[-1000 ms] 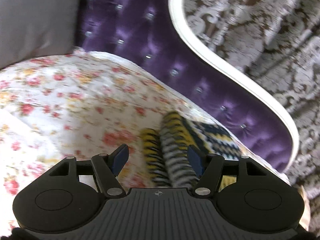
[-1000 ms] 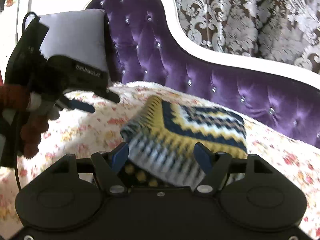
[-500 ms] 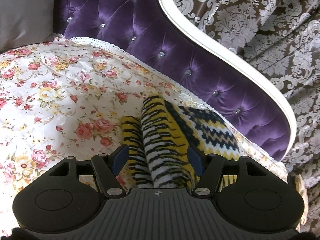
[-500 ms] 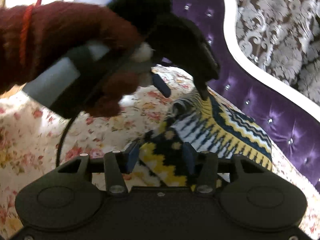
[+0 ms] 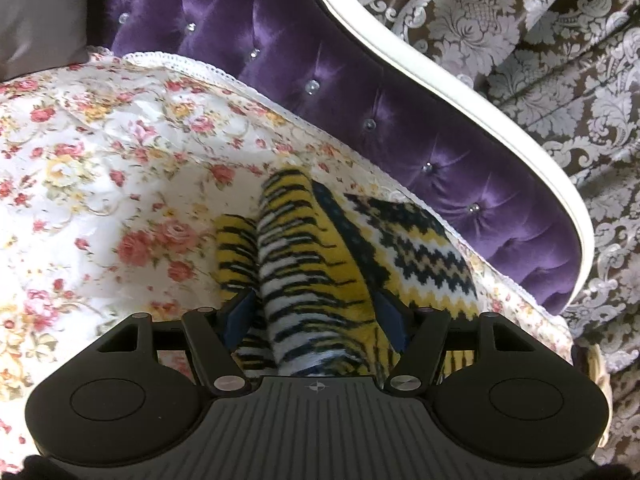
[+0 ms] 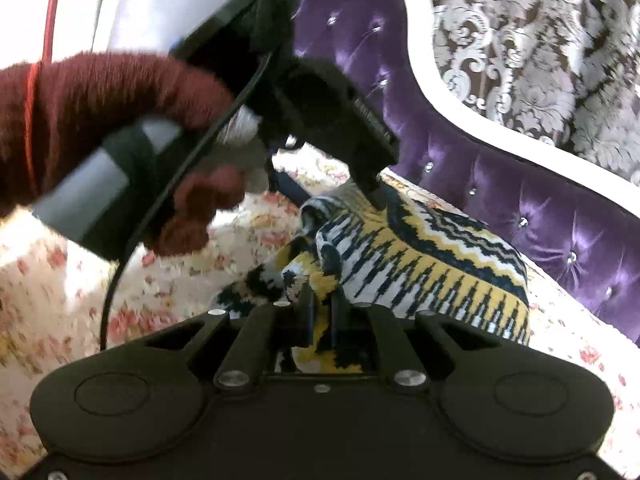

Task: Fold small clothes
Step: 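Grasp the striped folded edge with the left tool while the right tool holds the bundle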

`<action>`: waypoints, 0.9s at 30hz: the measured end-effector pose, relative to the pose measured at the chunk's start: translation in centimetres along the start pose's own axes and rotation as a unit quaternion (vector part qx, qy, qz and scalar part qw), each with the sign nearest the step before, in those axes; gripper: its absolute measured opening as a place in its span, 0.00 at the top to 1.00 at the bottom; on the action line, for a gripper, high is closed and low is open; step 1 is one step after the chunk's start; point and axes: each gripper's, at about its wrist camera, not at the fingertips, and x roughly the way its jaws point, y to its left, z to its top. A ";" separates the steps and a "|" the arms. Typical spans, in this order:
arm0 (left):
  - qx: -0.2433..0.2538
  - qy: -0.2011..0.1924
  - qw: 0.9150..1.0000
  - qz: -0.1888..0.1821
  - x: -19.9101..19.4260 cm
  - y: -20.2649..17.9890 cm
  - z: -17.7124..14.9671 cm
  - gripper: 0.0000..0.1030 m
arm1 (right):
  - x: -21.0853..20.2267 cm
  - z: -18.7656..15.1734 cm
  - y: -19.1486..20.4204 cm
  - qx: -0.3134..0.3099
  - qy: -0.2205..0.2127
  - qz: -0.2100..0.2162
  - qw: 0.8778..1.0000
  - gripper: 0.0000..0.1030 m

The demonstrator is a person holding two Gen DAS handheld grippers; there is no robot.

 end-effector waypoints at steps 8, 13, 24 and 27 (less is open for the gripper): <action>0.053 -0.051 0.997 0.002 -1.0 -2.4 -0.4 0.77 | -1.2 0.3 -1.7 0.064 -0.022 0.023 0.997 0.88; 0.076 -0.081 0.994 -0.019 -4.1 -2.4 -0.8 0.77 | -3.1 1.3 -2.5 0.104 -0.046 0.057 0.992 0.88; 0.043 -0.091 0.990 0.097 -4.1 0.8 -0.2 0.76 | 1.8 -0.4 1.2 0.059 0.038 0.090 0.993 0.85; 0.099 -0.121 0.984 0.081 -4.8 -1.4 -0.2 0.64 | 1.9 -0.1 1.0 0.057 0.041 0.096 0.993 0.84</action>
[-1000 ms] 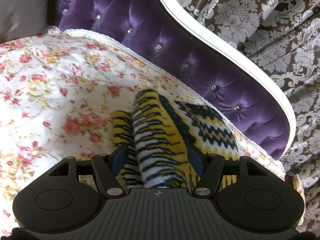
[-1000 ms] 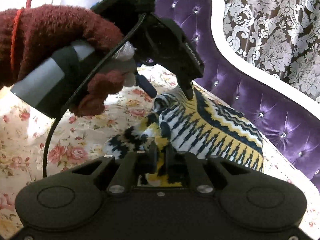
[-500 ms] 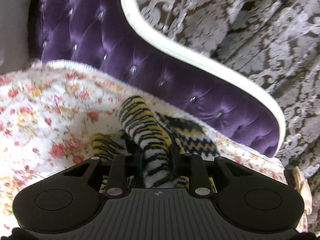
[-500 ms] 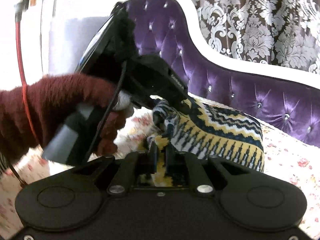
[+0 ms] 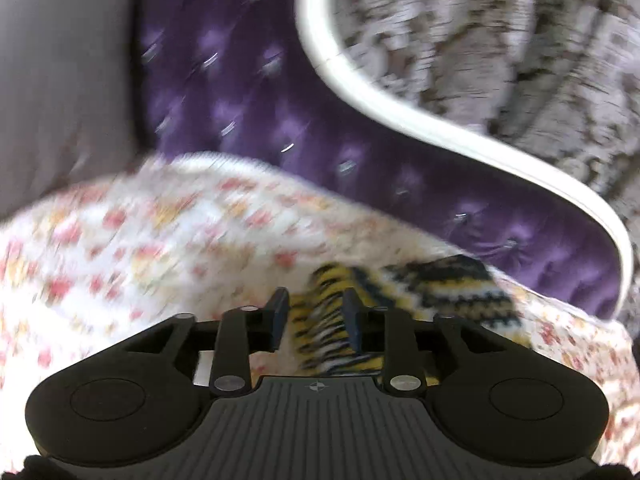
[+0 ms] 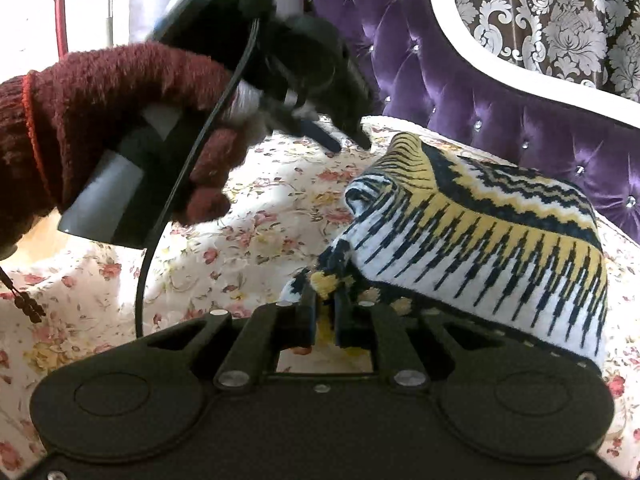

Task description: Fold small clothes

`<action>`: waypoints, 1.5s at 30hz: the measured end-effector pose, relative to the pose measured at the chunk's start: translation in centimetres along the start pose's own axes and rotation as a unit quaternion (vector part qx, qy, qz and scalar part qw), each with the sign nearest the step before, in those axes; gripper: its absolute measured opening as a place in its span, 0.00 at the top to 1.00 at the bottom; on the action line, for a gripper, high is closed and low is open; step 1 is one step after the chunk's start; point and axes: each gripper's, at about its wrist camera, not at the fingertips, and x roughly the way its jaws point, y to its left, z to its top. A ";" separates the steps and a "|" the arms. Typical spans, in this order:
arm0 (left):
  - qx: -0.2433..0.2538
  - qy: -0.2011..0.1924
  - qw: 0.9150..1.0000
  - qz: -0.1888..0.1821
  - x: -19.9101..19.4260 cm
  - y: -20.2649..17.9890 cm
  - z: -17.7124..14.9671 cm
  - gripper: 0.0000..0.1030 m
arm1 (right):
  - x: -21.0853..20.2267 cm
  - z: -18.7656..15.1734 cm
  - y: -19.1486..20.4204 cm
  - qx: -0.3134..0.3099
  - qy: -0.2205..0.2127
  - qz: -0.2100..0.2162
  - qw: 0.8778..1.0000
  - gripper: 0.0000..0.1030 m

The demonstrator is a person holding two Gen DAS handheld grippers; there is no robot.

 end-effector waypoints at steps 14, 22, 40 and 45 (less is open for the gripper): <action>0.104 0.124 0.987 -0.008 4.5 -3.6 -2.1 0.36 | -2.0 -0.2 -0.6 -0.008 0.001 0.017 1.000 0.66; 0.109 0.122 0.986 -0.003 4.6 -3.8 -2.6 0.33 | -5.7 0.5 -6.0 0.051 -0.030 -0.054 0.997 0.21; 0.067 0.142 0.988 -0.007 4.6 -2.7 -2.3 0.21 | -4.5 -2.7 -13.1 0.203 0.048 -0.047 0.977 0.03; 0.059 0.144 0.988 -0.013 4.6 -2.4 -2.3 0.21 | -4.6 -2.0 -18.5 0.311 -0.013 -0.018 0.950 0.00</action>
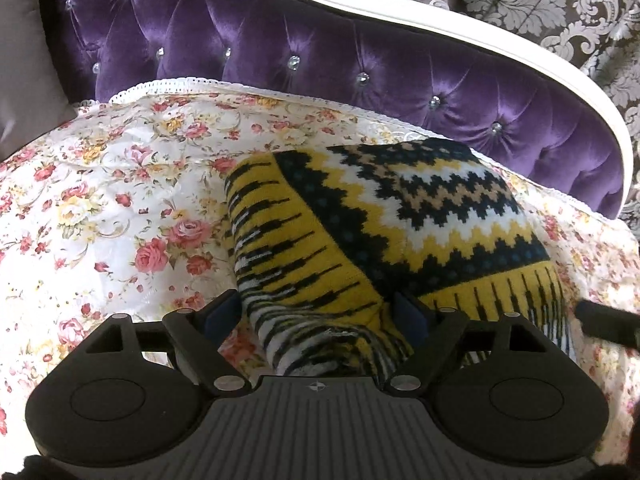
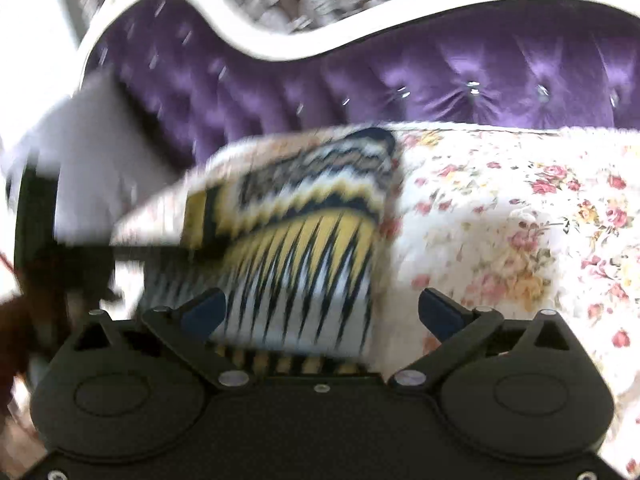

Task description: Fold small clothes

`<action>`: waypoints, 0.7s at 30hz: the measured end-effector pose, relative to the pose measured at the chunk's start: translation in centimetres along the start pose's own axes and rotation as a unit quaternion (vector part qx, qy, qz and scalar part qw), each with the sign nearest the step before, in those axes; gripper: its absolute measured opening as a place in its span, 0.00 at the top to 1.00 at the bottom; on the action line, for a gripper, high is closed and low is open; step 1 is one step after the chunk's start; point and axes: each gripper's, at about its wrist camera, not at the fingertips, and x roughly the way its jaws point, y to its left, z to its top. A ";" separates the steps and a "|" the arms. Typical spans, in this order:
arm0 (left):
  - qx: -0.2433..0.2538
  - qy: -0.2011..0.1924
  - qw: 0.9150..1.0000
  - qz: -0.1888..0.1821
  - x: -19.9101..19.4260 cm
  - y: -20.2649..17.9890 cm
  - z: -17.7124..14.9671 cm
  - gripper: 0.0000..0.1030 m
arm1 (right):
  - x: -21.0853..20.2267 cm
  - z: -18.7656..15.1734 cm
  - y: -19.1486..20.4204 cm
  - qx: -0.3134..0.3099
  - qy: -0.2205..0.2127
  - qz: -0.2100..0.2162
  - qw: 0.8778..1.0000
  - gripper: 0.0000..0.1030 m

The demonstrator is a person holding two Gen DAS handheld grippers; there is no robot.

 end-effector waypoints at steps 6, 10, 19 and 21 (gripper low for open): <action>-0.060 0.014 0.997 -0.044 0.0 2.0 -0.3 0.21 | 4.9 2.4 -2.6 0.040 0.045 0.047 0.997 0.00; -0.066 0.013 0.996 -0.059 -0.2 2.5 -0.7 0.21 | 6.4 2.6 -2.6 0.027 0.054 0.065 0.996 0.00; -0.097 0.013 0.991 -0.093 0.0 3.1 -0.9 0.10 | 9.5 3.9 -3.3 0.041 0.050 0.137 0.988 0.00; -0.109 0.011 0.988 -0.113 0.4 3.3 -0.9 0.05 | 10.3 4.1 -3.6 0.051 0.046 0.158 0.985 0.00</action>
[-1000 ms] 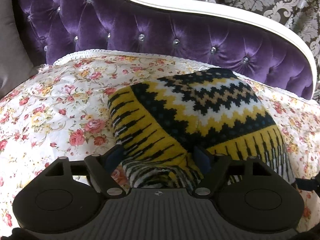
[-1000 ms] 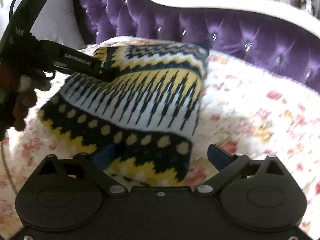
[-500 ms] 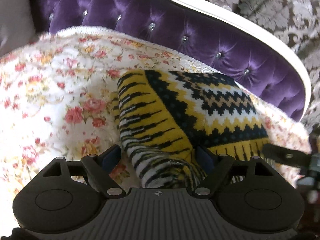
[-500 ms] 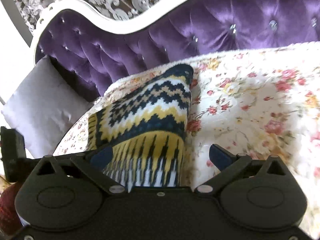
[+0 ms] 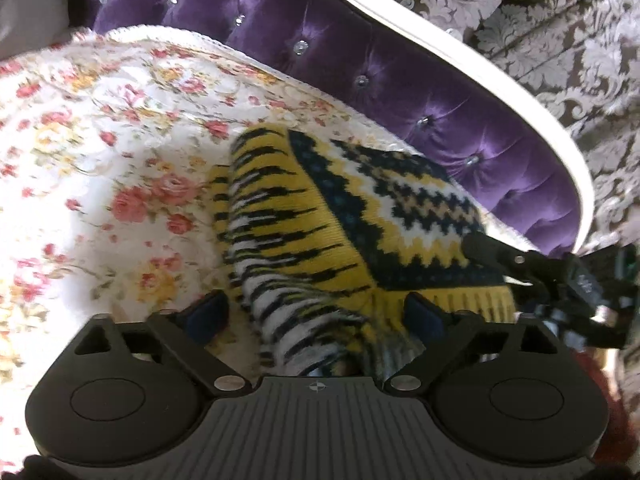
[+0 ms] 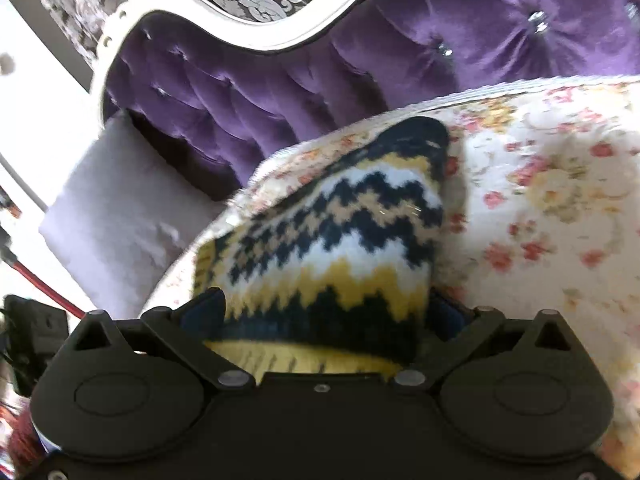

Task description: Fold small clothes

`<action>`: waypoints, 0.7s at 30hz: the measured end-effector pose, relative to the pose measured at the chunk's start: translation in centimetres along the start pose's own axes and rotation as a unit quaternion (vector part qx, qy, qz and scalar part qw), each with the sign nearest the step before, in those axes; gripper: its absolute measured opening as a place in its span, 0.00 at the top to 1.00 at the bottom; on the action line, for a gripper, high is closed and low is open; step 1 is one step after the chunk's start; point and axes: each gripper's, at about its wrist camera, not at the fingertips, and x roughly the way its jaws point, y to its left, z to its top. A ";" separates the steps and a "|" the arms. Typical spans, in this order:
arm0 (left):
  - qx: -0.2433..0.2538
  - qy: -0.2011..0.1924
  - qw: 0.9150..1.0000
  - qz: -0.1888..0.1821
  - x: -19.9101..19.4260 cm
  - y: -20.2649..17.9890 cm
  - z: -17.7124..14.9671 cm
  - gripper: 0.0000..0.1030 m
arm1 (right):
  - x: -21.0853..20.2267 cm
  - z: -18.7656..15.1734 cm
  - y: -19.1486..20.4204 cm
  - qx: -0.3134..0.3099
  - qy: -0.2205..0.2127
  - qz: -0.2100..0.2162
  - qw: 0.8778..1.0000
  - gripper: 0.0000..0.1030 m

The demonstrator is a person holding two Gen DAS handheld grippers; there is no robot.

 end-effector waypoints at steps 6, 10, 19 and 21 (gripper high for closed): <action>-0.009 -0.012 1.000 -0.027 0.9 -0.4 -0.1 0.06 | 0.0 0.0 -0.4 -0.002 -0.004 0.025 1.000 0.00; -0.024 -0.009 0.998 -0.052 1.0 -0.4 -0.2 0.40 | 0.0 0.0 0.0 -0.004 0.011 0.009 1.000 0.37; 0.041 0.043 0.994 -0.091 1.9 -5.7 -2.8 0.43 | -5.8 -1.0 3.0 -0.058 0.025 -0.089 0.994 0.52; 0.067 0.055 0.991 -0.103 2.3 -7.6 -3.7 0.43 | -7.6 -1.3 2.7 -0.058 0.028 -0.108 0.992 0.52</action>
